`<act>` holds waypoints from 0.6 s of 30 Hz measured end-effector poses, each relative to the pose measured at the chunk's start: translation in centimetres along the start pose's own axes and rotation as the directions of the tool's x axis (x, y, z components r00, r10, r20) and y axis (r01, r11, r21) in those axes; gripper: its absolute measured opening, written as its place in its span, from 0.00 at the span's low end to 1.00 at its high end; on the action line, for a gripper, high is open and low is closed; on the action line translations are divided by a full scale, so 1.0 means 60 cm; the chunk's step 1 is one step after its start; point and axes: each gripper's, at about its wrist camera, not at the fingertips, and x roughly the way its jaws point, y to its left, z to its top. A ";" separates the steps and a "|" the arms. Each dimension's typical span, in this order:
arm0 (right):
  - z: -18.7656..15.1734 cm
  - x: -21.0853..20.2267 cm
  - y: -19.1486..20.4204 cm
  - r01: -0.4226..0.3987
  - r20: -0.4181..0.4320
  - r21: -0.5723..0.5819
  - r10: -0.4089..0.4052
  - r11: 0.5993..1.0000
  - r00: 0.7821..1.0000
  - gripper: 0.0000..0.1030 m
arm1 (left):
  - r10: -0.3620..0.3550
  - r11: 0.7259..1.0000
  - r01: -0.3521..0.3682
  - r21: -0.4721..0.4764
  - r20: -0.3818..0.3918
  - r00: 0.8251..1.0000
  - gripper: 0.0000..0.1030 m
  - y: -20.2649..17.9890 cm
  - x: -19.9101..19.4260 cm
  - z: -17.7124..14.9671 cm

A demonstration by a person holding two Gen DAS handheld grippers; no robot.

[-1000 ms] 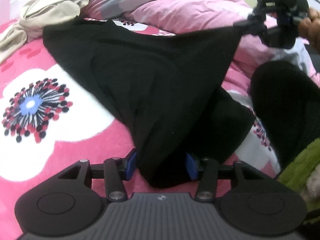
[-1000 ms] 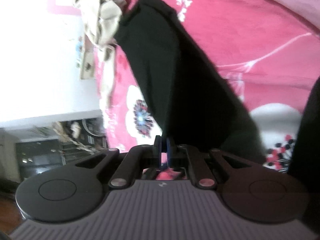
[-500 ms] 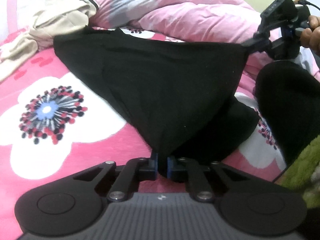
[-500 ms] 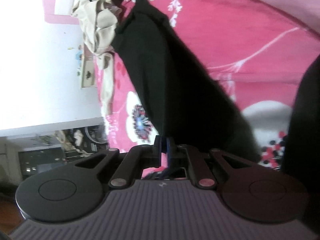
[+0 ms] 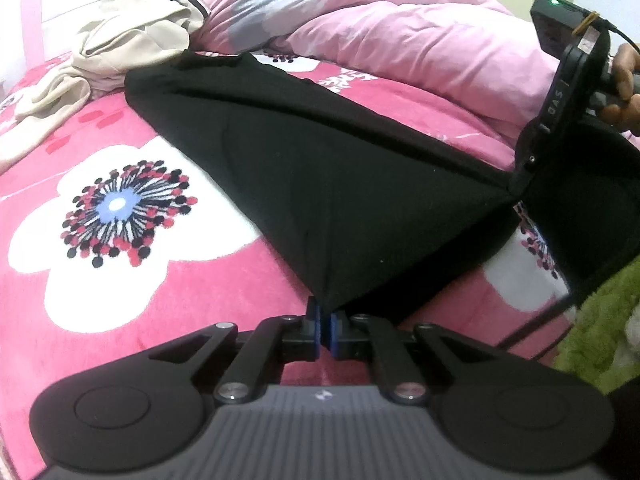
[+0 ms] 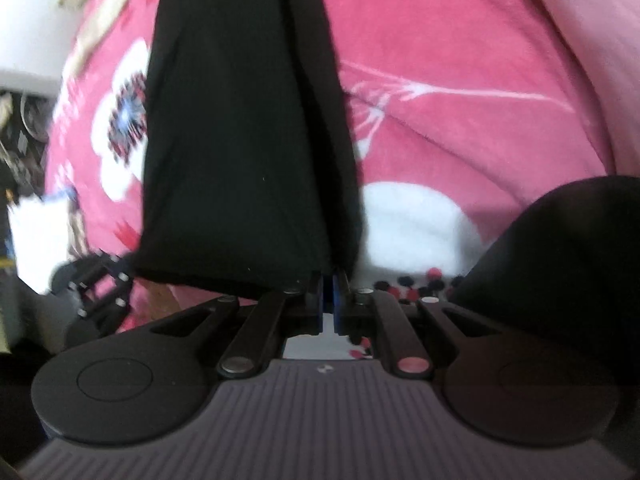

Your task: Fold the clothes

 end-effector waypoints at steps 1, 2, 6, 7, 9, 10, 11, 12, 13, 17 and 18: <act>0.000 0.004 0.004 0.013 -0.012 -0.015 -0.014 1.000 1.000 0.02 | -0.011 1.000 0.011 0.009 -0.001 1.000 0.04 0.001 -0.002 -0.002; -0.001 0.006 0.007 0.022 -0.022 -0.025 -0.023 0.999 1.000 0.02 | -0.022 1.000 0.022 0.016 -0.004 1.000 0.04 0.002 -0.003 -0.003; -0.004 0.015 0.012 0.050 -0.028 -0.043 -0.051 0.998 0.998 0.02 | -0.047 0.998 0.048 0.052 -0.009 0.999 0.03 0.005 -0.009 -0.009; -0.003 0.015 0.012 0.049 -0.024 -0.036 -0.050 0.998 0.998 0.02 | -0.052 0.997 0.052 0.061 -0.011 0.999 0.04 0.006 -0.011 -0.011; -0.003 0.015 0.012 0.053 -0.017 -0.031 -0.053 0.998 0.998 0.02 | -0.066 0.995 0.067 0.072 -0.017 0.998 0.04 0.007 -0.013 -0.015; -0.003 0.017 0.011 0.052 -0.016 -0.025 -0.052 0.998 0.999 0.02 | -0.075 0.994 0.076 0.074 -0.021 0.997 0.04 0.009 -0.013 -0.017; -0.003 0.021 0.012 0.053 -0.019 -0.018 -0.053 0.998 0.998 0.02 | -0.081 0.994 0.083 0.074 -0.023 0.996 0.04 0.009 -0.012 -0.020; -0.004 0.028 0.013 0.061 -0.023 -0.016 -0.061 0.998 0.998 0.02 | -0.084 0.994 0.086 0.069 -0.027 0.996 0.04 0.010 -0.011 -0.023; -0.004 0.037 0.016 0.071 -0.025 -0.023 -0.072 0.997 0.997 0.03 | -0.086 0.994 0.088 0.063 -0.030 0.996 0.03 0.011 -0.010 -0.026; -0.003 0.058 0.030 0.088 -0.032 -0.045 -0.089 0.995 0.996 0.03 | -0.080 0.994 0.081 0.067 -0.017 0.997 0.04 0.012 -0.018 -0.030; -0.003 0.058 0.032 0.091 -0.031 -0.055 -0.093 0.994 0.995 0.03 | -0.079 0.995 0.079 0.065 -0.013 0.997 0.04 0.014 -0.020 -0.031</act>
